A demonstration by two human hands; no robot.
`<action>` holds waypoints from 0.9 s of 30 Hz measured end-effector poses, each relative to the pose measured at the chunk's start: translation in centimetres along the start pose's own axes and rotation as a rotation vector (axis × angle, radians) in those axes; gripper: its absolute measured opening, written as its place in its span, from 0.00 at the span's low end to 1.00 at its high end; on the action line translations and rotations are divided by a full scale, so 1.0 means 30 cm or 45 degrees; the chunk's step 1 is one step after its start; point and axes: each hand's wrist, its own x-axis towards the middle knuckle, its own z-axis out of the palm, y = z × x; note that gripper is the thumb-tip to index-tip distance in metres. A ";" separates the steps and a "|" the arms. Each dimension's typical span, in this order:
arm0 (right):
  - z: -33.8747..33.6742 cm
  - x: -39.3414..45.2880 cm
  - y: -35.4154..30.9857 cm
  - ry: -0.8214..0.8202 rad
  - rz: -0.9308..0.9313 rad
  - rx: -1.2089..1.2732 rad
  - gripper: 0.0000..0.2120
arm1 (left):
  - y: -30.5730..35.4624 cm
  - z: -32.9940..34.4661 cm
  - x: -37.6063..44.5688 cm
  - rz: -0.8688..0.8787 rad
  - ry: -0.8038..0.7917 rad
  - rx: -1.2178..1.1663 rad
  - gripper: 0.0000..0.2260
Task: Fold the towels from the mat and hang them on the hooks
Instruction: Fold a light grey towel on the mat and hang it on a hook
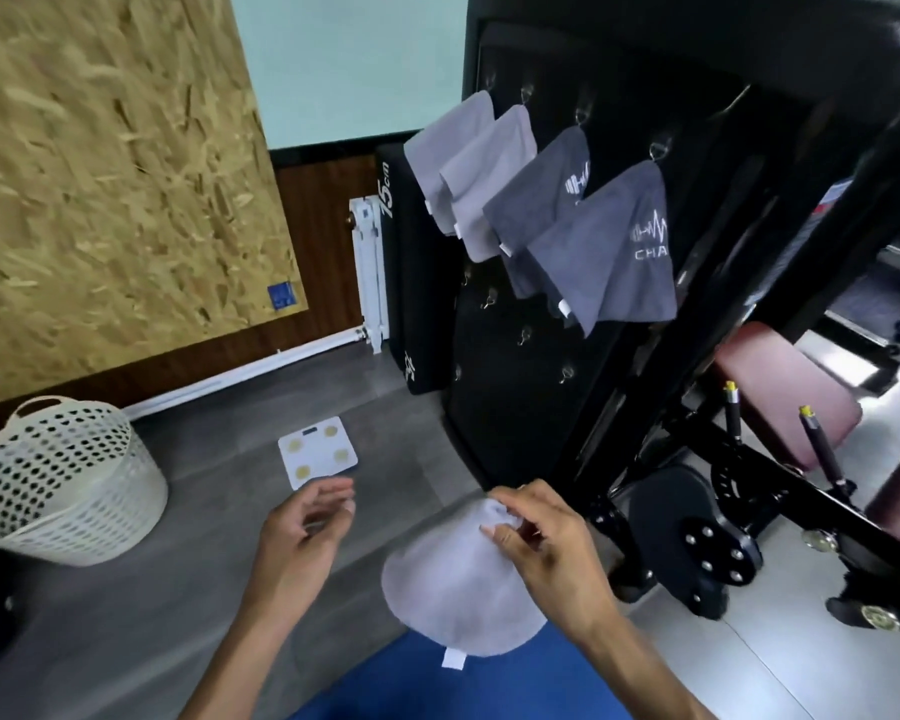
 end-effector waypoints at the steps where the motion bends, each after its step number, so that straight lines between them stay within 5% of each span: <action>1: 0.015 0.077 0.009 -0.012 0.019 0.002 0.20 | -0.001 0.002 0.077 0.005 -0.033 -0.006 0.11; 9: 0.192 0.675 0.111 0.039 0.077 -0.095 0.09 | -0.036 -0.022 0.782 -0.003 -0.299 -0.004 0.13; 15: 0.357 1.030 0.201 0.112 0.100 -0.030 0.10 | -0.086 -0.016 1.240 -0.016 -0.460 0.126 0.11; 23: 0.481 1.491 0.402 0.231 0.309 0.153 0.09 | -0.046 0.176 1.696 0.088 -0.885 0.358 0.12; 27: 0.514 1.709 0.555 0.212 0.430 0.300 0.08 | -0.116 0.306 1.900 0.193 -0.925 0.505 0.14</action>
